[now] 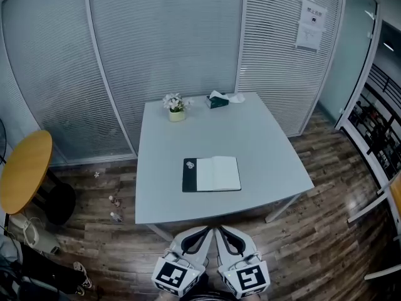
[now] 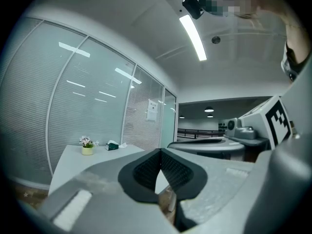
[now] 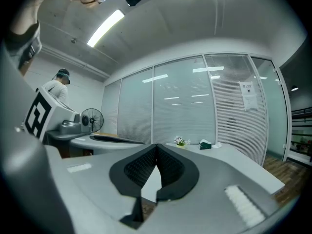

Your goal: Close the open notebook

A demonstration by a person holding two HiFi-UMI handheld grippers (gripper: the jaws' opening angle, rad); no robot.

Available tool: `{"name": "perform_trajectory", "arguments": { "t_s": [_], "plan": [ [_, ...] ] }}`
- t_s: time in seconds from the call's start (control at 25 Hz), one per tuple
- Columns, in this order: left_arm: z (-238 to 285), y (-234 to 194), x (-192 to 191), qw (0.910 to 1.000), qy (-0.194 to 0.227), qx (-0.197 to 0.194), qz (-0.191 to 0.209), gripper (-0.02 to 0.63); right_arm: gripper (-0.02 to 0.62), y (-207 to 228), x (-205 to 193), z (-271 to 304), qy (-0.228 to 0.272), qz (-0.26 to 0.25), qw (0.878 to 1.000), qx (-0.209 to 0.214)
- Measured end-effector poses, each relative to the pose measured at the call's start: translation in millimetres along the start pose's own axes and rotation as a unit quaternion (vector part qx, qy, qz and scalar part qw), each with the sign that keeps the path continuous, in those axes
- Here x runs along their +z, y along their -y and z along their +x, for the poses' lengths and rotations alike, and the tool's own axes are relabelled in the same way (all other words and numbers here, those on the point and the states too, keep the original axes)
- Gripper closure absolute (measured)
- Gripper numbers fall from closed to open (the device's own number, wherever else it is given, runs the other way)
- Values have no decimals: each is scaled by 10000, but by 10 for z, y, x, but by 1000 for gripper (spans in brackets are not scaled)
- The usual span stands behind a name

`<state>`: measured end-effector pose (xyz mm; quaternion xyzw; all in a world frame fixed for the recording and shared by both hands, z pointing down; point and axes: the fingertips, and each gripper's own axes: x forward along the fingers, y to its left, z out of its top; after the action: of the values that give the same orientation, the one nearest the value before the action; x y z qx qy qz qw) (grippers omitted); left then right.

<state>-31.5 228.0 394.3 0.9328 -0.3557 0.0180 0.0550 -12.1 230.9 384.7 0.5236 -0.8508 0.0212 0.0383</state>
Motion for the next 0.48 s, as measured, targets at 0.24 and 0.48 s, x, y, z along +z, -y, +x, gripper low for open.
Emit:
{"name": "perform_trajectory", "arguments": {
  "t_s": [0.24,0.48],
  "plan": [
    [149,-430,-9,9999,-58,5,-106,601,592,31,-17,453,-90,-6,10000,31],
    [253,-781,-52,9998,-102,-105,-126,601,592,27,-6,835,-107,2,9999,6]
  ]
}}
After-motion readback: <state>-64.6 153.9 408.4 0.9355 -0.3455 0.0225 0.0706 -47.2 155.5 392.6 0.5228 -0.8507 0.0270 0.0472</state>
